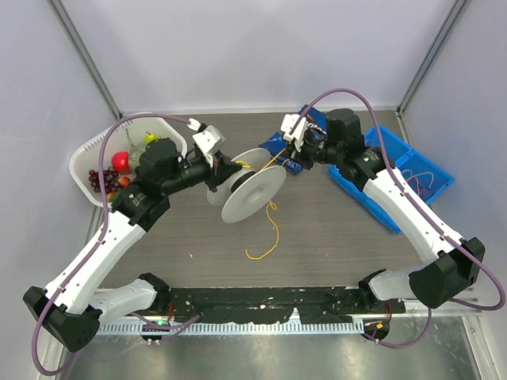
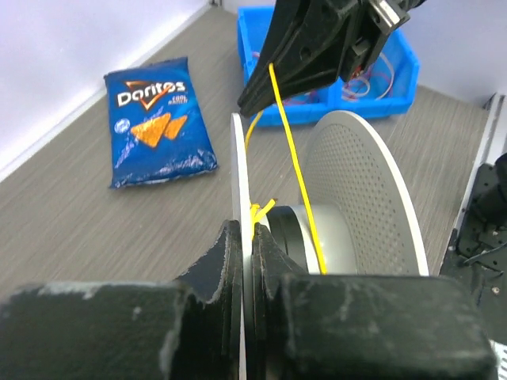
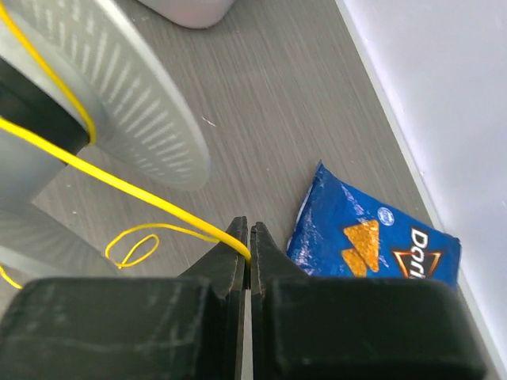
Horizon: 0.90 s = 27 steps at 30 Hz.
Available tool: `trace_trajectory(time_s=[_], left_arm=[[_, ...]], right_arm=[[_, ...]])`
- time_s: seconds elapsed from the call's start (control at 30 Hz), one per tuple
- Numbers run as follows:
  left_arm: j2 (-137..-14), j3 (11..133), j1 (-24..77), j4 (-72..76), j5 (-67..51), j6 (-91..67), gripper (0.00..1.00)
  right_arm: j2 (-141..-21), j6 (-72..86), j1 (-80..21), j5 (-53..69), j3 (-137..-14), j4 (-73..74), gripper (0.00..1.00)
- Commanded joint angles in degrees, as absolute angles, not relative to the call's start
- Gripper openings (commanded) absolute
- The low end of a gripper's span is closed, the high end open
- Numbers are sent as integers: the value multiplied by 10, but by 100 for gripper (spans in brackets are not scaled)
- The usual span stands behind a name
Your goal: Wrap the cables
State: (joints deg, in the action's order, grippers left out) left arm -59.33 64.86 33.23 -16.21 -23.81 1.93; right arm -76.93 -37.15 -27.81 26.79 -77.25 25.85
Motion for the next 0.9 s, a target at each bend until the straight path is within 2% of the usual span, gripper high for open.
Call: trace_trajectory(time_s=[0.0,0.17,0.2,0.23,0.3,0.43,0.6,0.77,0.87], left_arm=[[-580,710,303,-172,-364,-66,0],[-631,836,254,-150,-374,-185,0],[-643,864,250,-151,-378,-199,0],[-653,884,249,-156,-372,-209,0],[-666,920,249,-156,-359,-226,0],[-679,957,249,-136,-305,-255,0],[-706,1021,248,-134,-239,-290,0],[-713,1033,248,-113,-218,-294,0],[-716,1040,248,-104,-212,-297,0]], right_arm=[[-762,-335,-204,299,-781,202,4],[-741,-280,-184,346,-716,155,15],[-737,-255,-184,356,-704,142,21],[-724,-243,-183,363,-678,109,36],[-708,-206,-184,379,-646,70,47],[-679,-156,-183,384,-605,29,58],[-654,-139,-184,381,-562,32,63],[-630,-126,-184,355,-512,15,66],[-616,-119,-184,336,-479,4,73]])
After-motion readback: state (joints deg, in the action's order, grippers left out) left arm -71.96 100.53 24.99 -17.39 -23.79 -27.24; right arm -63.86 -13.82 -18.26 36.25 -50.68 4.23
